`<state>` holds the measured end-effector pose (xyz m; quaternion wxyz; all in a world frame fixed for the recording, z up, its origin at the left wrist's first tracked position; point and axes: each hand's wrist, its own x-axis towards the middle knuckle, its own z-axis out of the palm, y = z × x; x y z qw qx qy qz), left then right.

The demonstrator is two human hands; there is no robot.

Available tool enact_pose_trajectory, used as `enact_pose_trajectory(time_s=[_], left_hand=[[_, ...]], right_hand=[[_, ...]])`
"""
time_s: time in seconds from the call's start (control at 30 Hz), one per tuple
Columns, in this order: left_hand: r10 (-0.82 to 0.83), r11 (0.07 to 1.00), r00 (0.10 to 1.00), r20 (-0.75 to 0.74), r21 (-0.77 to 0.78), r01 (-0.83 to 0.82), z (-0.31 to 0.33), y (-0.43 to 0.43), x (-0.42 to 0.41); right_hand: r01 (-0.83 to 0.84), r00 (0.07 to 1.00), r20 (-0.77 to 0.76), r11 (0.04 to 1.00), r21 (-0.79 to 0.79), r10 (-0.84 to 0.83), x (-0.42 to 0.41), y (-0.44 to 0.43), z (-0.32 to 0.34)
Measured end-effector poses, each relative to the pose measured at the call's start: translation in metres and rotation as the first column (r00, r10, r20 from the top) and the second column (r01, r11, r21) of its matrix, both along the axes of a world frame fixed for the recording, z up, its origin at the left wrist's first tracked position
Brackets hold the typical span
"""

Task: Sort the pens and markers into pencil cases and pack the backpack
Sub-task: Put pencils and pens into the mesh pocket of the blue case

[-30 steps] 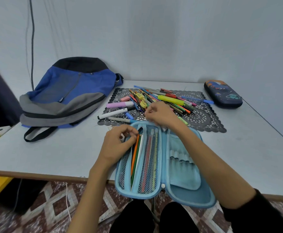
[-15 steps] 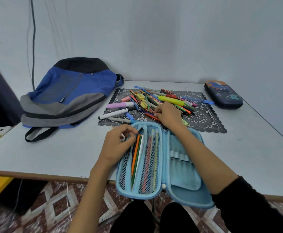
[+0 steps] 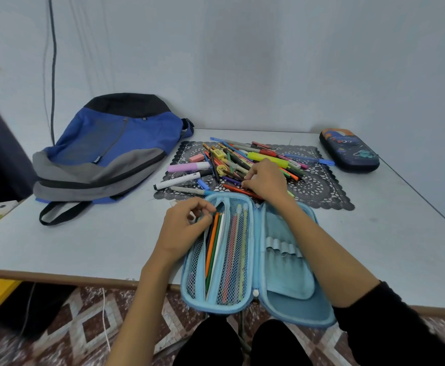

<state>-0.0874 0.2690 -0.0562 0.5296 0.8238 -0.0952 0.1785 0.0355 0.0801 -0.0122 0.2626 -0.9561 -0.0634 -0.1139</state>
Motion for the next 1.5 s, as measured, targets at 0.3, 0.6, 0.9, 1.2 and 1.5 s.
enact_pose_trajectory(time_s=[0.3,0.6,0.9,1.2,1.5], left_hand=[[0.0,1.0,1.0,0.004,-0.006,0.0,0.0,0.001,0.0],[-0.01,1.0,1.0,0.007,-0.005,0.01,-0.002,0.0,0.002],[-0.005,1.0,1.0,0.013,-0.008,0.005,-0.004,0.001,0.003],[-0.021,0.999,0.999,0.039,0.025,0.02,-0.004,0.003,0.004],[-0.031,0.998,0.998,0.053,0.049,0.029,-0.002,0.003,0.004]], right_hand=[[-0.156,0.978,0.03,0.637,0.755,0.204,-0.029,-0.002,0.041],[-0.192,0.85,-0.145,0.555,0.81,0.506,-0.059,0.012,0.032],[-0.381,0.793,-0.225,0.749,0.543,0.566,-0.063,0.008,0.032],[-0.459,0.821,-0.181,0.815,0.354,0.541,-0.057,0.008,0.011],[-0.47,0.816,-0.115,0.767,0.437,0.567,-0.059,-0.001,0.004]])
